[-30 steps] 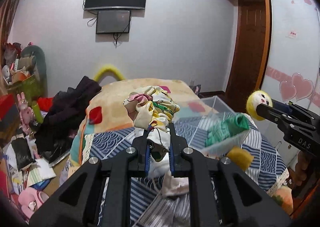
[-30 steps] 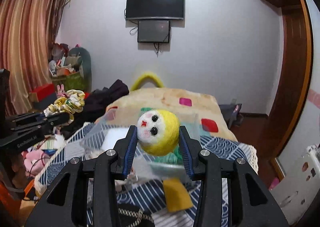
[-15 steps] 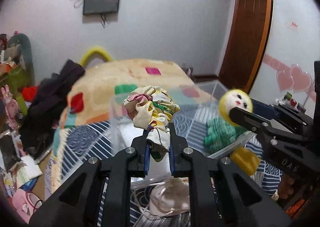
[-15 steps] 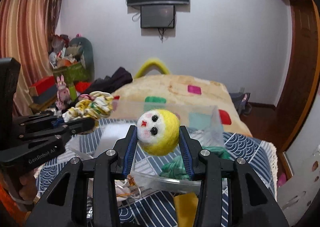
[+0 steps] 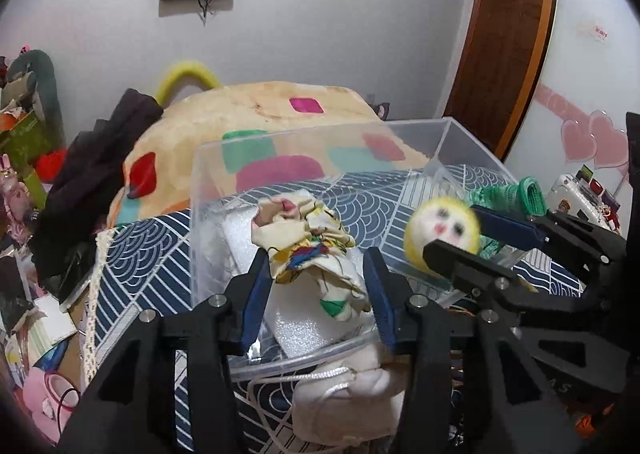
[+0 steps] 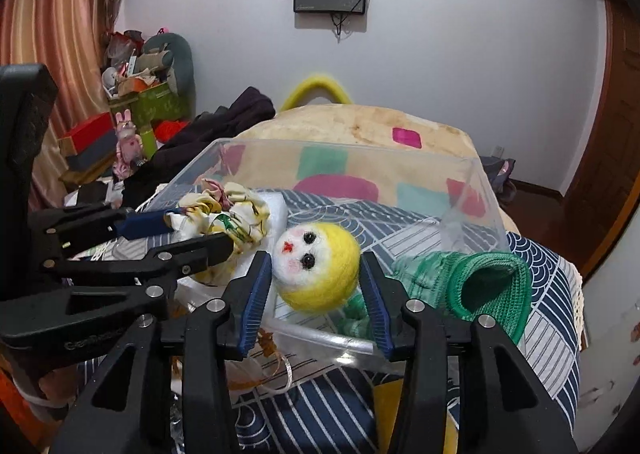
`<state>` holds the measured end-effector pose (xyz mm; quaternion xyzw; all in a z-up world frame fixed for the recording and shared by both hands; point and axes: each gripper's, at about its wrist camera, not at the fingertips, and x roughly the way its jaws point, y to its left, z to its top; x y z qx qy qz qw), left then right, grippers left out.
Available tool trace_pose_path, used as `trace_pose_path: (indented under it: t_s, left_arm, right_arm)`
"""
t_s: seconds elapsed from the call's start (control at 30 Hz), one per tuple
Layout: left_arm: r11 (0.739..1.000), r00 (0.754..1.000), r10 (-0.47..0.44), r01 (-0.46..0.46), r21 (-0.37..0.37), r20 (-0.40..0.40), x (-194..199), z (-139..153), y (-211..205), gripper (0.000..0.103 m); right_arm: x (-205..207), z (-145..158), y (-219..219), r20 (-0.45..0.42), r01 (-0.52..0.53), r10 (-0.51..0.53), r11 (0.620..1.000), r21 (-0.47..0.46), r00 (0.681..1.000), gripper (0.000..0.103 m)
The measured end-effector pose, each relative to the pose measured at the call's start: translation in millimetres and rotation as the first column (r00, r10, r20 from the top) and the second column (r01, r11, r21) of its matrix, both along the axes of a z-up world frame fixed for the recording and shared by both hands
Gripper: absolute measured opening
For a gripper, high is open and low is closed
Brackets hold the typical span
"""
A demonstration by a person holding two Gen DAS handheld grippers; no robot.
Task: Organize soft objects
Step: 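Place the floral cloth in the box with left tool while right drops the doll head, then grasp the white pouch with the left tool while the right grasps the yellow sponge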
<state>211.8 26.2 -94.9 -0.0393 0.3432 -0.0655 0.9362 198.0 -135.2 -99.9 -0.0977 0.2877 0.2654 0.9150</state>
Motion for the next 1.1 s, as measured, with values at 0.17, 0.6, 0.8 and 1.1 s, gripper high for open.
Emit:
trace_pose_path:
  t_s: [0.17,0.6,0.8,1.1]
  left_arm:
    - [1.000,0.999,0.014,-0.014,-0.009,0.031,-11,11,6,0.055]
    - [0.997,0.978,0.074,-0.077,0.008,0.193,-65,55,12,0.100]
    - [0.997,0.979,0.068,-0.074,0.020,0.194,-85,55,9,0.102]
    - [0.998,0.994,0.043,-0.048,0.043,0.097,-94,16,-2,0.103]
  right_arm:
    - [-3,9,-7,0.012,0.009,-0.009,1.000,0.025,1.000,0.067]
    - [-36,54,-33,0.138,0.025,-0.043,0.991,0.132,0.989,0.081]
    - [-49,63,-49,0.171,0.042,-0.070,0.986,0.162,0.983,0.085]
    - [-53,35,-62,0.118,0.092,-0.106,0.989,0.116,0.987,0.087]
